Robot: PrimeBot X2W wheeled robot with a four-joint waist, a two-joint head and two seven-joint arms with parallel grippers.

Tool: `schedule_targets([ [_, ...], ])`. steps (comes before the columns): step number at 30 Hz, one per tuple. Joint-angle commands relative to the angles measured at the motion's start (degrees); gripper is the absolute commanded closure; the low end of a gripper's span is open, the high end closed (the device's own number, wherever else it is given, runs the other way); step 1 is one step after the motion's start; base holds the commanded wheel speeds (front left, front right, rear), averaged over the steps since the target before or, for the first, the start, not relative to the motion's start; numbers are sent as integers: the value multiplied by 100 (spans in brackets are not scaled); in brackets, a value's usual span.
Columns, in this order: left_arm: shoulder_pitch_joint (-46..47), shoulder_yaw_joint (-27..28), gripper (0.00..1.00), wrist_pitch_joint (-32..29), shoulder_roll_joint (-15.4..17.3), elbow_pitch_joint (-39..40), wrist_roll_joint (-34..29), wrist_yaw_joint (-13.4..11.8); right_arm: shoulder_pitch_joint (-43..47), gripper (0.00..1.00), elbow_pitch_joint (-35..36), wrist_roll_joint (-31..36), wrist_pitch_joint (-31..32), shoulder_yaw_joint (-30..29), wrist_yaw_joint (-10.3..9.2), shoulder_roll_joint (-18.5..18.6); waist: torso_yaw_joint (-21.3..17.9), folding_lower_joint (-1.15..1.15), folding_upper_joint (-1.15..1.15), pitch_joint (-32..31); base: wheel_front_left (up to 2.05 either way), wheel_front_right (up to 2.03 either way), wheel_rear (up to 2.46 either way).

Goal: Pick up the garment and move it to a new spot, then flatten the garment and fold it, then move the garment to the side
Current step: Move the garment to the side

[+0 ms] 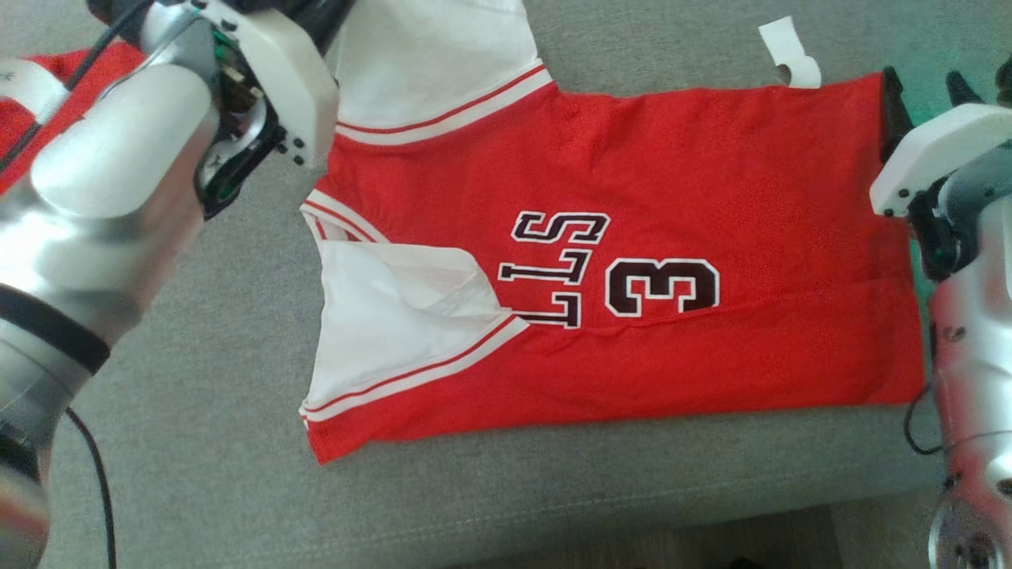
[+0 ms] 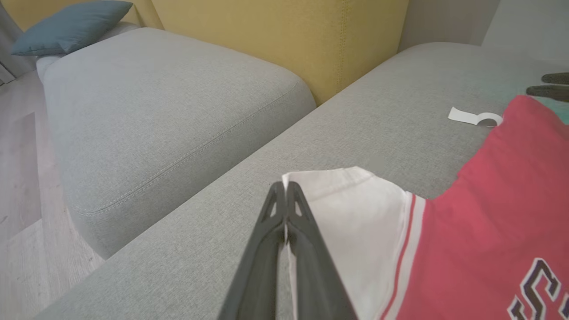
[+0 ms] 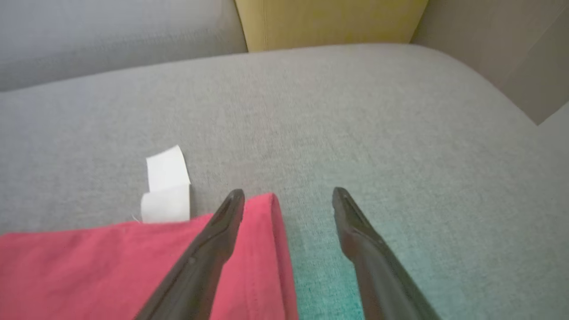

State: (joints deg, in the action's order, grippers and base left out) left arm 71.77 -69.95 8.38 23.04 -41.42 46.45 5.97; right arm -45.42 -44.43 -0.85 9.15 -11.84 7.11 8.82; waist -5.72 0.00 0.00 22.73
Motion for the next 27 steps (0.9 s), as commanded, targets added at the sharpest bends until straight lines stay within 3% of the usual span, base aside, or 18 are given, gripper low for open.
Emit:
schedule_targets([
  [1, 208, 167, 100, -17, 203, 212, -40, -67, -224, 0, -27, 114, 55, 40, 37, 89, 48, 0, 0, 57, 0, 0, 0],
  [17, 155, 159, 100, -336, 579, 970, 18, -374, -872, 0, -1399, 645, -51, -21, 37, 156, 63, 0, 0, 257, 0, 0, 0],
  [19, 124, 169, 100, -349, 612, 975, 46, -410, -904, 100, -1549, 616, -51, 71, 37, 148, 57, 0, 0, 239, 0, 0, 0],
  [27, 56, 276, 100, -272, 743, 929, 141, -576, -1070, 100, -1763, 369, -481, 115, 37, 305, 73, 0, 0, 202, 0, 0, 0],
])
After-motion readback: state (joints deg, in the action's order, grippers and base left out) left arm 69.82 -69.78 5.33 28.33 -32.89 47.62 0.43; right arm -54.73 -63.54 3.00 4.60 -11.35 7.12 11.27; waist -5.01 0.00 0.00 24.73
